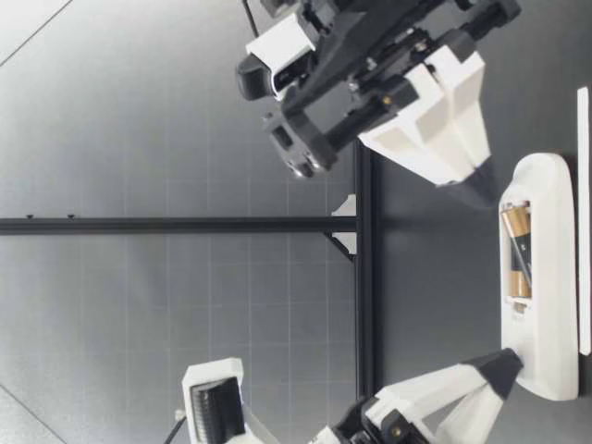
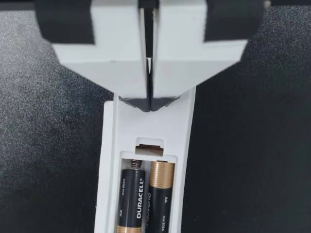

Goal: Place the battery into the slot of the remote controller.

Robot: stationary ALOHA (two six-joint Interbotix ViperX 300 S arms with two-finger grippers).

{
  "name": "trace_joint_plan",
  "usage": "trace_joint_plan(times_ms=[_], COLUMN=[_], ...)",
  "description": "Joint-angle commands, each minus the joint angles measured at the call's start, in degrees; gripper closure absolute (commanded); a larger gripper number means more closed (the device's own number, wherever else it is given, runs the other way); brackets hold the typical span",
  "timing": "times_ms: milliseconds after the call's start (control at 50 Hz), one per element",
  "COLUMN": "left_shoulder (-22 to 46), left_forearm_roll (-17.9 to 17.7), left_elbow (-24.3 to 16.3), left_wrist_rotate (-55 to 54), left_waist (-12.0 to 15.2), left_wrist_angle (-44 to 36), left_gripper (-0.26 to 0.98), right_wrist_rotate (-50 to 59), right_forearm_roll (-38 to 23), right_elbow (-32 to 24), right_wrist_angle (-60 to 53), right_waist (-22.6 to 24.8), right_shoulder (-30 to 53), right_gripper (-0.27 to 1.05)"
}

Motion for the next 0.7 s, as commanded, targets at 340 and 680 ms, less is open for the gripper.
trace_joint_plan(times_ms=[340, 680], left_shoulder=[-0.4, -0.4], left_forearm_roll=[0.0, 0.0], left_elbow=[-0.2, -0.3], left_wrist_rotate=[0.1, 0.1], left_waist=[0.2, 0.2], left_wrist_angle=[0.2, 0.3], left_gripper=[0.88, 0.88], right_wrist_rotate=[-0.1, -0.1], right_forearm_roll=[-1.8, -6.2], right_elbow=[-2.6, -5.9], right_wrist_angle=[0.4, 4.7], right_waist=[-1.4, -1.4], right_shoulder=[0.9, 2.3], right_gripper=[0.91, 0.91])
